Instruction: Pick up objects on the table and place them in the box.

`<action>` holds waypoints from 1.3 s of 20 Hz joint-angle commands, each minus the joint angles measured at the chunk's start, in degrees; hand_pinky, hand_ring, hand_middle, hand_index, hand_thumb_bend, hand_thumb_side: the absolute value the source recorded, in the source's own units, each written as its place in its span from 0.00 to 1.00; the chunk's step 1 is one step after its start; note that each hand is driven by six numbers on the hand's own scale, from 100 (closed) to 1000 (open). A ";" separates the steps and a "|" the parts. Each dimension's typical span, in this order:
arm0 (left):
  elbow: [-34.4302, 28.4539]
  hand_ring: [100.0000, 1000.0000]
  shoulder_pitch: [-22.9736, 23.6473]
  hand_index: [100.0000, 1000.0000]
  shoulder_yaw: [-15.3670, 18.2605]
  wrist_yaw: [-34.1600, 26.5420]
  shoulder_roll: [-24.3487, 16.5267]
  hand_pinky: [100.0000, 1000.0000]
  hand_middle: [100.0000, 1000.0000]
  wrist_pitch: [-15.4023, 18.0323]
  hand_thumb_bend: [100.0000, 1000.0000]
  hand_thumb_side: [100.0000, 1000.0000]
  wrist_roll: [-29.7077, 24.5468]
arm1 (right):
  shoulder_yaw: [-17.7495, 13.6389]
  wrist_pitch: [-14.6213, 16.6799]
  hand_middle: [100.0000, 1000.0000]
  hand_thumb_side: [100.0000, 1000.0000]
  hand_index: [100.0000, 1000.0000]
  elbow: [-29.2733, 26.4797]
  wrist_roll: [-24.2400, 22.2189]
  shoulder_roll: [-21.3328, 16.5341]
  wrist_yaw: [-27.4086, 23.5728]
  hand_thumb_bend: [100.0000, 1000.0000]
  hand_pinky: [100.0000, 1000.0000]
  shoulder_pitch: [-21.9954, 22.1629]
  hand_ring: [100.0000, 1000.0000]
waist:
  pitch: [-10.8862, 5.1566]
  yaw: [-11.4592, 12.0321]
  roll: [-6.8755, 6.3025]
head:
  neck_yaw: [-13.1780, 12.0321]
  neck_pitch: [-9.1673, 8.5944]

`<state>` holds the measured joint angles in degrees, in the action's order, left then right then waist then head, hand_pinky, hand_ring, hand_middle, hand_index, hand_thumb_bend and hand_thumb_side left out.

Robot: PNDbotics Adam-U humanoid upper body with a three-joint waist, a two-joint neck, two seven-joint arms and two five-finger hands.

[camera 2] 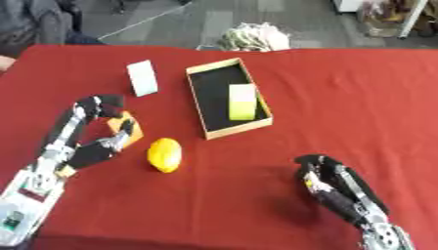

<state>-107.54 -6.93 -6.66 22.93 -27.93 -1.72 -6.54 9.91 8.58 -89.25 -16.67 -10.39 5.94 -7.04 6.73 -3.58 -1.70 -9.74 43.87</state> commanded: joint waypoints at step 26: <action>18.31 0.71 -2.69 0.85 3.66 18.71 -14.96 0.82 0.74 -2.55 0.57 0.12 -26.44 | -0.94 1.48 0.49 0.40 0.70 -2.11 0.06 -1.25 -1.61 0.00 0.69 -0.43 0.55 | -0.84 -1.05 -2.54 | 0.97 0.25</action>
<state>-89.96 -8.77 -3.19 41.72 -41.74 -4.48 -32.61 9.37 9.71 -89.93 -16.58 -10.90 4.72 -7.01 6.67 -4.66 -3.40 -8.86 43.87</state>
